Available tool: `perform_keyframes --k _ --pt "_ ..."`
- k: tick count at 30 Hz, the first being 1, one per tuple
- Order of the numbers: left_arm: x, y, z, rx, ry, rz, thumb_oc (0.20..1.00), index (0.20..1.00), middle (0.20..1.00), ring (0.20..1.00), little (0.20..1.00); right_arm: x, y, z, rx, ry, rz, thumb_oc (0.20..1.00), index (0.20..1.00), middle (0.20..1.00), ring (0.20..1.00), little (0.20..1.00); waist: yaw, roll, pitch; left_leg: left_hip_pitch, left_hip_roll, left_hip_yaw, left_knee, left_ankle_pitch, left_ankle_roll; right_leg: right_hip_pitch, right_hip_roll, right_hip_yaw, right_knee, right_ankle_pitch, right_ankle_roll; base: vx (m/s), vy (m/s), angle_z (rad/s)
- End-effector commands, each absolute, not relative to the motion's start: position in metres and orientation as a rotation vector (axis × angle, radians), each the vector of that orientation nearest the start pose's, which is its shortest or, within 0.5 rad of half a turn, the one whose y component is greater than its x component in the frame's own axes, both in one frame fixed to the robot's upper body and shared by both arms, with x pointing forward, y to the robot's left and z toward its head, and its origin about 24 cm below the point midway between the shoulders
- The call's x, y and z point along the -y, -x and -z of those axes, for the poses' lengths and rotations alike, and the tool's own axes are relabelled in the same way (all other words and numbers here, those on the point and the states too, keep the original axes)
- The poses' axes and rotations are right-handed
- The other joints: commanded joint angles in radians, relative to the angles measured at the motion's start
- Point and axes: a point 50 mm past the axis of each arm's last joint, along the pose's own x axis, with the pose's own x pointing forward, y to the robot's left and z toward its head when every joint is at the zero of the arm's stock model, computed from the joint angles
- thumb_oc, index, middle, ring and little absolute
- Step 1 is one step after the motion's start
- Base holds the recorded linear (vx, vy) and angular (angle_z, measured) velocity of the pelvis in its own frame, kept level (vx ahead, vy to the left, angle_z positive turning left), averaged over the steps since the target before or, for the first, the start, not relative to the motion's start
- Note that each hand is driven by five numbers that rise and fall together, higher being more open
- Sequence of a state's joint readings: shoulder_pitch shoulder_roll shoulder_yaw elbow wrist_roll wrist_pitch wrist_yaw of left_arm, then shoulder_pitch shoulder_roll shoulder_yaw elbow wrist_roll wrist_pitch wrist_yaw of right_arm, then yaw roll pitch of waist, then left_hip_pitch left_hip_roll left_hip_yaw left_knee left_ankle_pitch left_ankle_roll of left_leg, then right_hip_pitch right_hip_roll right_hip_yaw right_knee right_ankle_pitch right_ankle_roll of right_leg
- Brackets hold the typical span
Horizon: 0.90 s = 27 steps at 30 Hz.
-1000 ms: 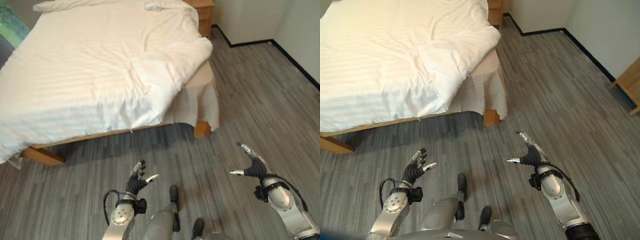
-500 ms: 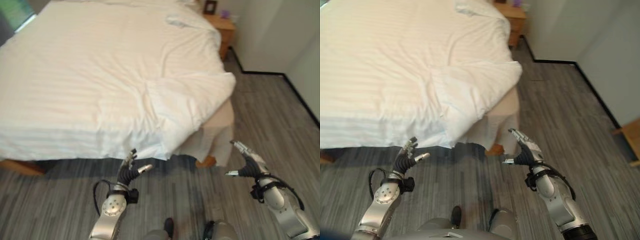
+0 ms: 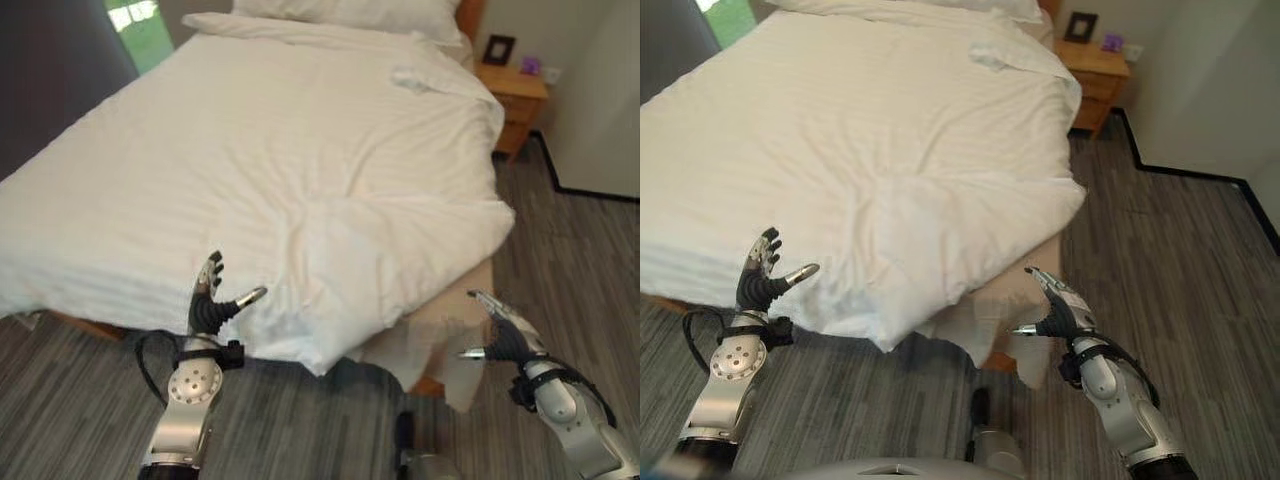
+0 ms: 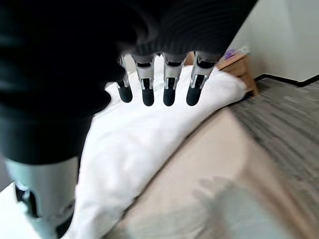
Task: Making the bed.
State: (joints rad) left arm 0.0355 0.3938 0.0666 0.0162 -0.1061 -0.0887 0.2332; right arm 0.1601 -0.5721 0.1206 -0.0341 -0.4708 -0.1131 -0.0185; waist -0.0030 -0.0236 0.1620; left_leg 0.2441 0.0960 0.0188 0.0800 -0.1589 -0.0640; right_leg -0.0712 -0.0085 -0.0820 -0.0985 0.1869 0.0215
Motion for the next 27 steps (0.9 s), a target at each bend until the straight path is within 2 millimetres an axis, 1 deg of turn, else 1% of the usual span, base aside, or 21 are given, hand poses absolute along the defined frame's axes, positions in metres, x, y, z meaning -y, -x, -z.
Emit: perform_keyframes --k 1,2,3,4,5,6,7,8,9,10,11,12,14,15,19,20,21,22,23,25,27 --pt "-0.259 -0.272 -0.092 0.192 -0.437 -0.370 1.000 1.000 1.000 1.000 1.000 0.218 -0.220 -0.063 0.105 1.040 -0.252 1.000 1.000 1.000 1.000 1.000 -0.034 -0.003 0.040 -0.213 0.069 -0.032 0.070 0.221 -0.078 0.101 -0.116 -0.072 0.011 -0.124 0.108 -0.01 -0.110 -0.32" --pt "-0.258 -0.273 -0.093 0.194 -0.438 -0.371 1.000 1.000 1.000 1.000 1.000 0.219 -0.220 -0.063 0.106 1.040 -0.250 1.000 1.000 1.000 1.000 1.000 -0.035 -0.004 0.042 -0.221 0.067 -0.035 0.081 0.217 -0.077 0.100 -0.118 -0.074 0.011 -0.124 0.109 0.06 -0.172 -0.12" --pt "-0.261 -0.279 -0.092 0.179 -0.519 -0.403 1.000 1.000 1.000 1.000 1.000 0.219 -0.220 -0.064 0.105 1.026 -0.251 1.000 1.000 1.000 1.000 1.000 -0.048 -0.013 0.053 -0.258 0.051 0.006 0.085 0.199 -0.064 0.103 -0.124 -0.085 0.011 -0.136 0.105 0.06 -0.057 0.03" --pt "-0.261 -0.280 -0.092 0.180 -0.520 -0.404 1.000 1.000 1.000 1.000 1.000 0.219 -0.220 -0.064 0.105 1.026 -0.250 1.000 1.000 1.000 1.000 1.000 -0.047 -0.015 0.052 -0.259 0.050 0.007 0.086 0.197 -0.063 0.102 -0.126 -0.084 0.011 -0.137 0.106 0.19 -0.083 0.17" --pt "-0.267 -0.284 -0.092 0.161 -0.592 -0.438 1.000 1.000 1.000 1.000 1.000 0.220 -0.218 -0.063 0.098 1.024 -0.258 1.000 1.000 1.000 1.000 1.000 -0.052 -0.013 0.040 -0.272 0.010 0.019 0.010 0.155 -0.044 0.097 -0.124 -0.080 0.011 -0.143 0.112 0.22 0.010 0.12" --pt "-0.272 -0.287 -0.092 0.144 -0.654 -0.454 1.000 1.000 1.000 1.000 1.000 0.220 -0.216 -0.063 0.093 1.026 -0.265 1.000 1.000 1.000 1.000 1.000 -0.059 0.002 0.030 -0.286 -0.009 0.033 -0.075 0.181 -0.037 0.093 -0.111 -0.077 0.011 -0.144 0.118 0.23 0.008 0.01" --pt "-0.271 -0.288 -0.092 0.143 -0.655 -0.453 1.000 1.000 1.000 1.000 1.000 0.220 -0.215 -0.063 0.092 1.027 -0.265 1.000 1.000 1.000 1.000 1.000 -0.058 0.003 0.025 -0.279 -0.010 0.034 -0.097 0.191 -0.036 0.090 -0.111 -0.076 0.011 -0.146 0.119 0.20 0.067 -0.23" --pt "-0.271 -0.290 -0.089 0.123 -0.712 -0.447 1.000 1.000 1.000 1.000 1.000 0.224 -0.212 -0.060 0.075 1.035 -0.260 1.000 1.000 1.000 1.000 1.000 -0.081 0.008 0.013 -0.253 0.008 0.080 -0.144 0.201 -0.042 0.093 -0.110 -0.073 0.011 -0.150 0.120 0.11 0.035 -0.38" --pt "-0.271 -0.290 -0.089 0.123 -0.713 -0.446 1.000 1.000 1.000 1.000 1.000 0.224 -0.212 -0.060 0.074 1.035 -0.260 1.000 1.000 1.000 1.000 1.000 -0.080 0.009 0.012 -0.250 0.009 0.081 -0.147 0.201 -0.043 0.094 -0.109 -0.072 0.011 -0.151 0.120 0.21 0.084 -0.45" --pt "-0.276 -0.292 -0.081 0.081 -0.768 -0.464 1.000 1.000 1.000 1.000 1.000 0.224 -0.205 -0.054 0.050 1.033 -0.281 1.000 1.000 1.000 1.000 1.000 -0.097 0.019 -0.001 -0.234 0.007 0.080 -0.167 0.195 -0.043 0.090 -0.103 -0.073 0.011 -0.160 0.125 0.11 0.047 -0.17" --pt "-0.276 -0.293 -0.082 0.083 -0.768 -0.464 1.000 1.000 1.000 1.000 1.000 0.224 -0.205 -0.054 0.051 1.033 -0.280 1.000 1.000 1.000 1.000 1.000 -0.096 0.019 -0.001 -0.238 0.007 0.080 -0.167 0.199 -0.042 0.086 -0.103 -0.073 0.011 -0.157 0.124 0.19 0.101 -0.07" --pt "-0.282 -0.300 -0.086 0.061 -0.855 -0.475 1.000 1.000 1.000 1.000 1.000 0.229 -0.197 -0.050 0.023 1.021 -0.262 1.000 1.000 1.000 1.000 1.000 -0.134 0.023 -0.013 -0.245 0.027 0.131 -0.167 0.201 -0.055 0.075 -0.110 -0.078 0.011 -0.152 0.126 0.10 0.059 -0.06" --pt "-0.294 -0.300 -0.084 0.019 -0.894 -0.515 1.000 1.000 1.000 1.000 1.000 0.226 -0.190 -0.048 0.018 1.000 -0.289 1.000 1.000 1.000 1.000 1.000 -0.142 0.029 -0.021 -0.236 0.029 0.142 -0.167 0.192 -0.058 0.068 -0.110 -0.071 0.011 -0.150 0.129 0.12 0.054 -0.08" --pt "-0.294 -0.301 -0.083 0.019 -0.895 -0.515 1.000 1.000 1.000 1.000 1.000 0.226 -0.190 -0.048 0.018 1.000 -0.289 1.000 1.000 1.000 1.000 1.000 -0.141 0.029 -0.022 -0.236 0.030 0.143 -0.167 0.191 -0.058 0.068 -0.110 -0.070 0.011 -0.150 0.129 0.08 0.033 -0.03" --pt "-0.307 -0.307 -0.087 -0.028 -0.977 -0.572 1.000 1.000 1.000 1.000 1.000 0.225 -0.180 -0.040 -0.015 1.022 -0.337 1.000 1.000 1.000 1.000 1.000 -0.164 0.031 -0.022 -0.242 0.039 0.160 -0.167 0.189 -0.071 0.050 -0.112 -0.067 0.011 -0.149 0.134 0.06 0.028 -0.13" --pt "-0.315 -0.310 -0.098 -0.020 -1.024 -0.605 1.000 1.000 1.000 1.000 1.000 0.224 -0.176 -0.038 -0.020 1.030 -0.356 1.000 1.000 1.000 1.000 1.000 -0.170 0.032 -0.017 -0.250 0.043 0.165 -0.167 0.189 -0.072 0.033 -0.112 -0.064 0.011 -0.145 0.137 0.05 0.030 -0.01" --pt "-0.319 -0.311 -0.102 -0.019 -1.050 -0.622 1.000 1.000 1.000 1.000 1.000 0.223 -0.175 -0.037 -0.022 1.030 -0.366 1.000 1.000 1.000 1.000 1.000 -0.172 0.032 -0.017 -0.256 0.044 0.167 -0.167 0.190 -0.073 0.025 -0.112 -0.062 0.011 -0.144 0.139 0.03 0.018 -0.10" --pt "-0.319 -0.311 -0.102 -0.018 -1.051 -0.622 1.000 1.000 1.000 1.000 1.000 0.223 -0.175 -0.037 -0.022 1.030 -0.366 1.000 1.000 1.000 1.000 1.000 -0.172 0.032 -0.018 -0.257 0.044 0.167 -0.167 0.190 -0.073 0.023 -0.111 -0.062 0.011 -0.143 0.139 0.02 0.008 -0.07" --pt "-0.323 -0.313 -0.108 -0.014 -1.069 -0.639 1.000 1.000 1.000 1.000 1.000 0.222 -0.173 -0.036 -0.025 1.035 -0.380 1.000 1.000 1.000 1.000 1.000 -0.175 0.031 -0.018 -0.264 0.046 0.168 -0.167 0.189 -0.074 0.013 -0.112 -0.061 0.011 -0.141 0.141 0.00 0.000 0.00" --pt "-0.333 -0.318 -0.112 -0.056 -1.078 -0.670 1.000 1.000 1.000 1.000 1.000 0.219 -0.172 -0.031 -0.033 1.043 -0.418 1.000 1.000 1.000 1.000 1.000 -0.181 0.029 -0.014 -0.281 0.049 0.171 -0.167 0.191 -0.076 -0.016 -0.110 -0.054 0.011 -0.135 0.145 0.00 0.000 0.00" --pt "-0.336 -0.321 -0.118 -0.057 -1.089 -0.680 1.000 1.000 1.000 1.000 1.000 0.218 -0.173 -0.032 -0.027 1.050 -0.425 1.000 1.000 1.000 1.000 1.000 -0.182 0.027 -0.011 -0.294 0.050 0.171 -0.167 0.194 -0.077 -0.029 -0.108 -0.052 0.011 -0.131 0.146 -0.02 -0.001 -0.08"
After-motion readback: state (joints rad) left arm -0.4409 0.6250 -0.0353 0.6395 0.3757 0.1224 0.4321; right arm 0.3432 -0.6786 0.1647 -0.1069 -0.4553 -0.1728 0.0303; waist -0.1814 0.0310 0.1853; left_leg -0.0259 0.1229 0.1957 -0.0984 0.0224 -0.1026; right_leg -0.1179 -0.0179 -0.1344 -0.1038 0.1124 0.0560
